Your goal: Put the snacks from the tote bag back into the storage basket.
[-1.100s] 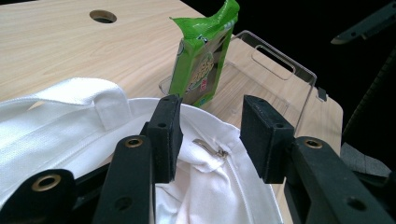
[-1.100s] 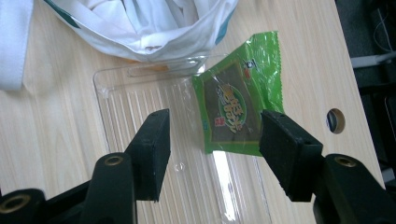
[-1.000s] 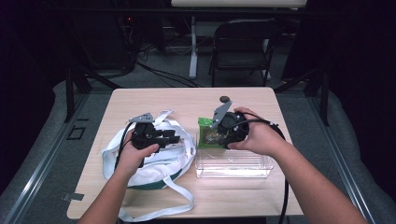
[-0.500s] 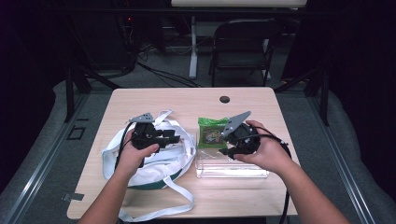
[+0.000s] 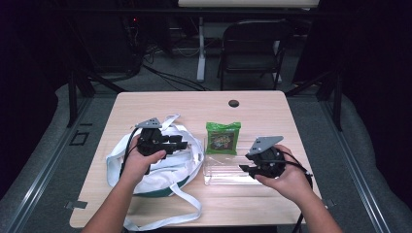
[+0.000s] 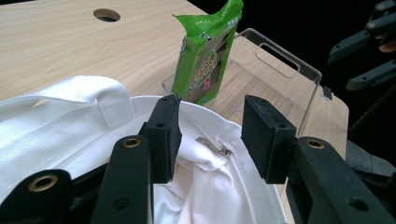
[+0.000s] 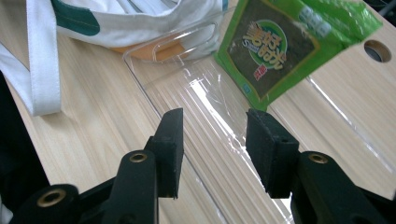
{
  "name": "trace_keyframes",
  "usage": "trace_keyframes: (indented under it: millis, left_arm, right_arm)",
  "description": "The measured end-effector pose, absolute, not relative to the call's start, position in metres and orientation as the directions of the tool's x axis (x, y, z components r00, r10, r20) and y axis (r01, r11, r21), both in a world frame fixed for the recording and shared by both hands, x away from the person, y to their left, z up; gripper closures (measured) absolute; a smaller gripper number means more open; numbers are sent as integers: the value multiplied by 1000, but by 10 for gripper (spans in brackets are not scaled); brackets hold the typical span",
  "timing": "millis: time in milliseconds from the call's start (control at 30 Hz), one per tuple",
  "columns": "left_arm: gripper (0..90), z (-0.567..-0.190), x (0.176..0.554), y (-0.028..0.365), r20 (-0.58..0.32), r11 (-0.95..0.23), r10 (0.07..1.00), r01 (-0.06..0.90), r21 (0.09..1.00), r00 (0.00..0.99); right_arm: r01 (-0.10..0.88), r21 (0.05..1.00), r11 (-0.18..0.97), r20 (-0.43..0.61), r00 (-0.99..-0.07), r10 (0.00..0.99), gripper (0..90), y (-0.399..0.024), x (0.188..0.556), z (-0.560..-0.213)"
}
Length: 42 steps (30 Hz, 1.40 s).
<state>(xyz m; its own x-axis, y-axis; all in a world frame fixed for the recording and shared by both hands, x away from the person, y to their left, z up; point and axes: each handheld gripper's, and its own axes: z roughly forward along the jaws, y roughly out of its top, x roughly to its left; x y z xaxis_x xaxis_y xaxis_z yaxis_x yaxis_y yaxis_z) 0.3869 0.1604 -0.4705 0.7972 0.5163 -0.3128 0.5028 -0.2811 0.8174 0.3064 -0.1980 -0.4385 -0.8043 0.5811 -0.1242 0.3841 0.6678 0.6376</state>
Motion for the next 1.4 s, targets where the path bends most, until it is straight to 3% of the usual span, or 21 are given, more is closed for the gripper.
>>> trace_keyframes:
  millis: [700,1400]
  left_arm:
    - [565,-473,386,159,-313,-284,521,508,813,794]
    - [556,-474,386,164,-317,-282,530,516,809,787]
  right_arm:
    - [495,714,495,-40,-678,734,574,-240,272,-487]
    - [471,760,448,-13,-678,735,575,-238,261,-521]
